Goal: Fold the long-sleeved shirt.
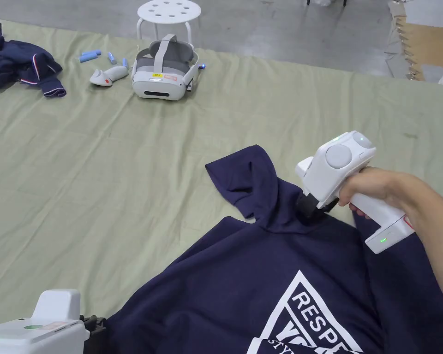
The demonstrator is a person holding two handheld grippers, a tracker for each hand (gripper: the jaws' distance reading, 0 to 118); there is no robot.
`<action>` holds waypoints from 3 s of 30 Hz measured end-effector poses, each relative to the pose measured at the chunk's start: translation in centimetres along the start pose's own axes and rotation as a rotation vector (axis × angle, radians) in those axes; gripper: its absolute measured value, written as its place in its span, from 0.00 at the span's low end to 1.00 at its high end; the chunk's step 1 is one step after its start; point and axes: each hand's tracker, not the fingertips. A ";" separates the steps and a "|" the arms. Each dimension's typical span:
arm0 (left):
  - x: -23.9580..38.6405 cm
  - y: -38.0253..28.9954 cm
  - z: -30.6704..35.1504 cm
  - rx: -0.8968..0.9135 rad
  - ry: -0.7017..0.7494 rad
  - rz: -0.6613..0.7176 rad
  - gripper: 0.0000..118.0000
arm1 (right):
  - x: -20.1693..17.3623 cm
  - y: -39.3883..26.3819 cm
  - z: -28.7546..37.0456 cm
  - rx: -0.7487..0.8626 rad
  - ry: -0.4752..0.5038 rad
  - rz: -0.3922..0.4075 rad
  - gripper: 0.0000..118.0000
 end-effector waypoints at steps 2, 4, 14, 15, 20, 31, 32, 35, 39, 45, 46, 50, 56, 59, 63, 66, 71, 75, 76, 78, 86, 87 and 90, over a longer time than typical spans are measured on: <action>0.1 0.3 0.1 0.006 0.008 -0.012 0.12 | -1.4 -1.1 1.1 -0.003 -0.049 0.035 0.00; 0.0 1.2 1.0 0.065 0.039 -0.053 0.12 | -0.7 -1.7 2.0 0.032 -0.094 0.000 0.00; 4.5 22.1 13.5 0.481 0.053 -0.305 0.11 | 4.1 -11.4 29.9 0.370 -0.275 -0.167 0.00; 6.1 24.7 15.8 0.540 0.064 -0.353 0.11 | 4.5 -12.2 33.7 0.417 -0.299 -0.190 0.00; 13.0 37.2 26.3 0.725 0.023 -0.371 0.11 | 7.8 -12.7 48.3 0.587 -0.453 -0.354 0.00; 21.9 51.8 36.8 0.911 0.129 -0.376 0.11 | 10.8 -6.9 65.2 0.799 -0.798 -0.481 0.00; 22.0 52.3 37.0 0.928 0.120 -0.363 0.11 | 11.3 -6.8 66.0 0.829 -0.793 -0.508 0.00; 22.1 52.8 37.3 0.945 0.084 -0.330 0.11 | 10.2 -7.2 66.6 0.864 -0.838 -0.508 0.00; 21.9 52.8 36.1 0.948 0.063 -0.346 0.11 | 10.0 -7.7 65.2 0.869 -0.830 -0.514 0.00; 21.3 50.9 27.3 0.819 0.102 -0.335 0.11 | 12.3 -6.9 55.6 0.743 -0.724 -0.526 0.00; 21.1 50.4 25.2 0.793 0.095 -0.340 0.11 | 12.7 -6.7 53.0 0.714 -0.709 -0.532 0.00; 19.8 46.5 16.9 0.685 0.089 -0.342 0.11 | 13.3 -7.6 42.6 0.620 -0.602 -0.561 0.00; 17.2 41.1 8.3 0.512 0.038 -0.273 0.11 | 12.0 -10.1 32.0 0.507 -0.490 -0.604 0.00; 16.7 38.7 8.4 0.507 0.042 -0.273 0.11 | 13.4 -10.1 30.5 0.470 -0.476 -0.605 0.00; 15.7 35.5 10.4 0.500 0.044 -0.296 0.11 | 9.5 -12.9 32.1 0.482 -0.474 -0.601 0.00; 15.5 35.1 10.6 0.505 0.055 -0.282 0.11 | 5.0 -16.8 32.0 0.517 -0.481 -0.570 0.00; 11.9 20.5 11.3 0.477 0.081 -0.365 0.11 | -2.1 -24.1 27.8 0.495 -0.462 -0.521 0.00; 11.3 7.3 12.5 0.367 0.043 -0.316 0.11 | -8.3 -30.4 21.6 0.398 -0.363 -0.478 0.00; 10.5 4.6 11.9 0.330 0.025 -0.307 0.11 | -10.0 -32.0 20.0 0.369 -0.349 -0.491 0.01; 9.1 -0.4 10.7 0.247 -0.001 -0.303 0.11 | -12.8 -34.8 17.1 0.309 -0.311 -0.486 0.01; 2.0 -9.7 6.5 0.067 0.024 -0.353 0.11 | -19.9 -43.9 9.7 0.164 -0.115 -0.575 0.01; 1.3 -10.1 4.3 0.045 0.033 -0.362 0.11 | -20.3 -44.3 9.3 0.150 -0.092 -0.574 0.01; 0.0 -10.2 3.0 0.031 0.029 -0.358 0.11 | -21.6 -44.7 8.9 0.141 -0.101 -0.565 0.01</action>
